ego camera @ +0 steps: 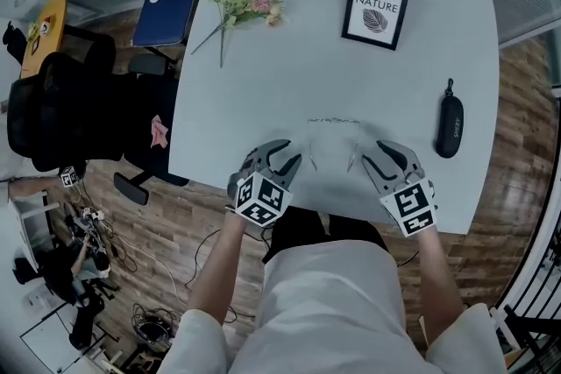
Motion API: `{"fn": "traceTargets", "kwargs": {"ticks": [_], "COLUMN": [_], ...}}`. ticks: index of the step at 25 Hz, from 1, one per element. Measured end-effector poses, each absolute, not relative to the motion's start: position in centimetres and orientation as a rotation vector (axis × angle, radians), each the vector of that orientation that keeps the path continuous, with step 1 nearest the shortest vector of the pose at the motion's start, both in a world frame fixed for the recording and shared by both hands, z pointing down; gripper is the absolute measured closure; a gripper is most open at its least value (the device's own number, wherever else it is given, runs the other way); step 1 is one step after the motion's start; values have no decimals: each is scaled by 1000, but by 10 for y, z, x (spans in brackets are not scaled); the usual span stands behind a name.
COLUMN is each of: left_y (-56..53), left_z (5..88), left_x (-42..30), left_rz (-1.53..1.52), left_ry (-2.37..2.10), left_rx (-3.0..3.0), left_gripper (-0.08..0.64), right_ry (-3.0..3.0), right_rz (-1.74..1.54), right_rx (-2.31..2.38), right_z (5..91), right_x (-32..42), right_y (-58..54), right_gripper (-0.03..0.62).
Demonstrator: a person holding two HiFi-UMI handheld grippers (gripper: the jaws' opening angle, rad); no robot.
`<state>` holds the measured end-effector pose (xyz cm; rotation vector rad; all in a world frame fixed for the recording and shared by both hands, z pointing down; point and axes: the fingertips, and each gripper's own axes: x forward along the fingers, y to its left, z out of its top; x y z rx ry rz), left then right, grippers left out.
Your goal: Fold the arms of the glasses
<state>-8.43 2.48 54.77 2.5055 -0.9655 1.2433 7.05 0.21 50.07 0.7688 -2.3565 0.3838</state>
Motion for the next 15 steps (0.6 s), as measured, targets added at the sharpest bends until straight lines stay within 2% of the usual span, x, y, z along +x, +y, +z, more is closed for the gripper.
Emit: {"fn": "traceTargets", "kwargs": {"ticks": [15], "left_y": [31], "left_z": [585], "left_x": [-67], "left_rz": [1374], "left_ry": [-876], "left_rx": [2539], "left_gripper": [390], "right_ry": [-2283], "right_rz": [391], "right_rx": [785], "right_z": [531], "right_x": [71], "right_y": [-16], "right_gripper": [399]}}
